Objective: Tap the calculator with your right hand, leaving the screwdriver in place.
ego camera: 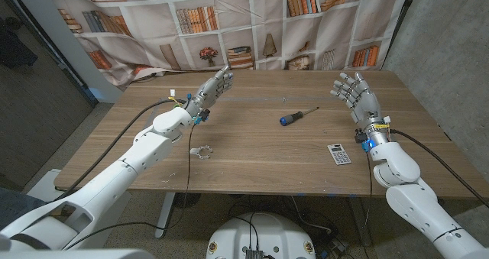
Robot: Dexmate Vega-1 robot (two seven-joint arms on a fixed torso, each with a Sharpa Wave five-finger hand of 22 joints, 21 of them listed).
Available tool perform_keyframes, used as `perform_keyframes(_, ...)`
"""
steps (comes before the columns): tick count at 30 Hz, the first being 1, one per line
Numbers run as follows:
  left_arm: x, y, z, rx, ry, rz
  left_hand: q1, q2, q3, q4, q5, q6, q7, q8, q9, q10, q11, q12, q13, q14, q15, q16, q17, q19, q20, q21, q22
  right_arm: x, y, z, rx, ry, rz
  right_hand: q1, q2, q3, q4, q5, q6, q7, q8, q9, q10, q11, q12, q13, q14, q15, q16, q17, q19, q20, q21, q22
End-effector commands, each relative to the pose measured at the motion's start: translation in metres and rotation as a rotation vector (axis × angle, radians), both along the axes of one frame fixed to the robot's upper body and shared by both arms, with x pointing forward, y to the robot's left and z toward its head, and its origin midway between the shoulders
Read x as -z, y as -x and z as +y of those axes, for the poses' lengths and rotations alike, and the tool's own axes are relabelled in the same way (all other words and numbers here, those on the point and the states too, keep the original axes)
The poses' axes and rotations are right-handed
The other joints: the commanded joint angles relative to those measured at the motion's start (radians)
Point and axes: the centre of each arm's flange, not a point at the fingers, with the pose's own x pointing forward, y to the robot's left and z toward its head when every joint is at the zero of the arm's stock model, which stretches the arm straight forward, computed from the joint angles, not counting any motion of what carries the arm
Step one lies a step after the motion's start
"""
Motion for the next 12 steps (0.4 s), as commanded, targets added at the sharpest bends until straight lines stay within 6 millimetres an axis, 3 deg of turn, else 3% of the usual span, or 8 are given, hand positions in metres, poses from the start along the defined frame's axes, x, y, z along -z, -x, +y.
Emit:
perform_keyframes(1,0.007,0.008,0.007,0.002,0.008,-0.005,0.000,0.004,-0.002,-0.001,0.000,-0.002,-0.002,-0.003,0.003,-0.004,-0.001,-0.001,0.004,-0.008,0.002,-0.002,0.004,-0.009,-0.002,-0.005,0.006,-0.003,-0.021,0.009,-0.049,-0.006,0.031,-0.016,-0.001,-0.005,-0.001,0.000,-0.011,0.004,-0.003,0.003,-0.004,-0.001,-0.004,0.002,-0.006,0.003,-0.002,0.001,-0.006,0.002,-0.004,0.000)
perform_keyframes(12,0.015,0.013,0.023,-0.022,0.040,-0.013,0.000,0.005,-0.004,0.000,0.000,-0.002,-0.003,-0.003,0.003,-0.004,-0.002,-0.001,0.004,-0.010,0.000,-0.002,0.004,-0.013,-0.003,-0.009,0.006,-0.009,-0.025,0.016,-0.037,0.019,0.044,-0.028,-0.002,-0.010,0.002,-0.002,-0.010,0.004,0.003,0.003,0.007,-0.003,-0.004,0.002,0.010,0.002,-0.003,0.003,0.014,0.006,-0.002,-0.003)
